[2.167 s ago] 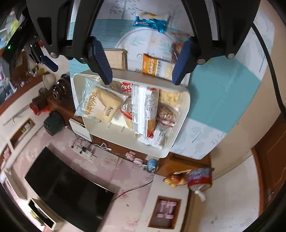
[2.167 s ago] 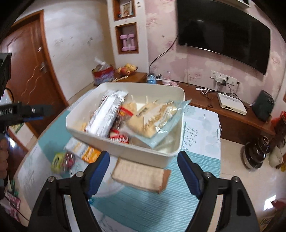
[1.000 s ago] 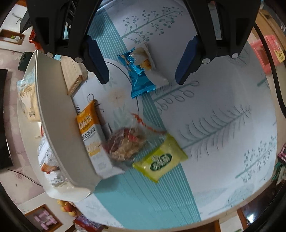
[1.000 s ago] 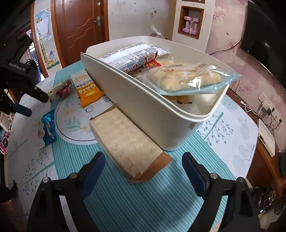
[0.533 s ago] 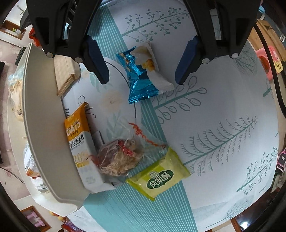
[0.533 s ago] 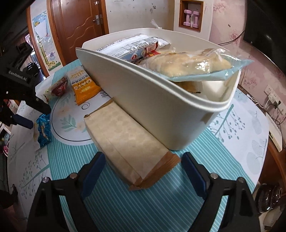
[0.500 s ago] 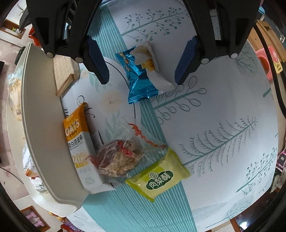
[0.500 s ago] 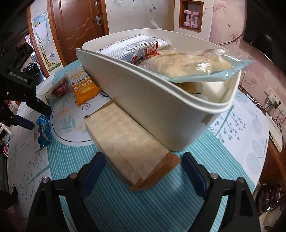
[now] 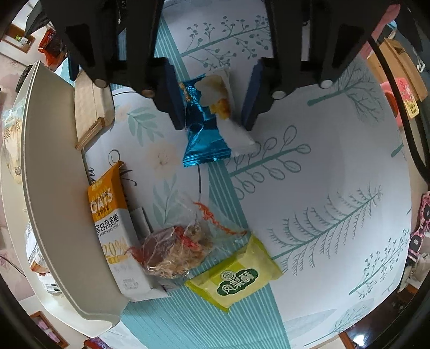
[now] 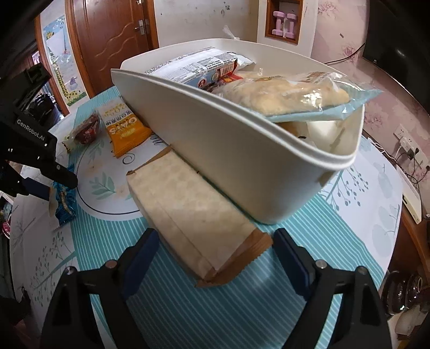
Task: Organize snacks
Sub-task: 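Grasp the blue foil wrapper with the left tool while the right tool grasps the brown paper cracker pack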
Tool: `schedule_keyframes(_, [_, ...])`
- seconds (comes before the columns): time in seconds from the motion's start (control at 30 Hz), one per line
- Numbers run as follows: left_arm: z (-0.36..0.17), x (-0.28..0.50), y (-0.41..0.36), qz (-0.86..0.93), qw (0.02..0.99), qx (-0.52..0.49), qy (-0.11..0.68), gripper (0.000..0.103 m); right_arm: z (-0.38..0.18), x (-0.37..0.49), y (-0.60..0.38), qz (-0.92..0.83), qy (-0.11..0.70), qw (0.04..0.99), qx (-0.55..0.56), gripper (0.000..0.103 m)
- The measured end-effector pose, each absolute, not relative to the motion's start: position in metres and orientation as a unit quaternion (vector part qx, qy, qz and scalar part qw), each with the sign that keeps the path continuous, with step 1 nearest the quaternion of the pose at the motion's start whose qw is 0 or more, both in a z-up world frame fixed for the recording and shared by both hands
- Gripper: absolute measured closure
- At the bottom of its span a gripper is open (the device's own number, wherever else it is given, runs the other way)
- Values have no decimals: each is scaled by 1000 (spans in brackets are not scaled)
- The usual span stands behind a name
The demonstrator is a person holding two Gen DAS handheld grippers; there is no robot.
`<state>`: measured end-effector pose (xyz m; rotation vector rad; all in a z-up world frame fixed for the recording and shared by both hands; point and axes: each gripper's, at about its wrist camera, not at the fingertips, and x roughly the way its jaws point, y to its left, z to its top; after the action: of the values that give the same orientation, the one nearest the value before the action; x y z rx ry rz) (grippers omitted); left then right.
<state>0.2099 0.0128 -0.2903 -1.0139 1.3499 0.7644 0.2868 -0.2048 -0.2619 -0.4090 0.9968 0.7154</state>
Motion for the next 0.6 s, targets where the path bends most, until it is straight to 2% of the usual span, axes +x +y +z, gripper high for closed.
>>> schedule_keyframes(0.3, [-290, 214, 6, 321, 605, -434, 586, 69, -257, 273, -210, 344, 477, 788, -185, 33])
schedule_keyframes(0.6, [-289, 217, 0, 304, 611, -426, 594, 71, -250, 258, -217, 338, 494, 785, -161, 39])
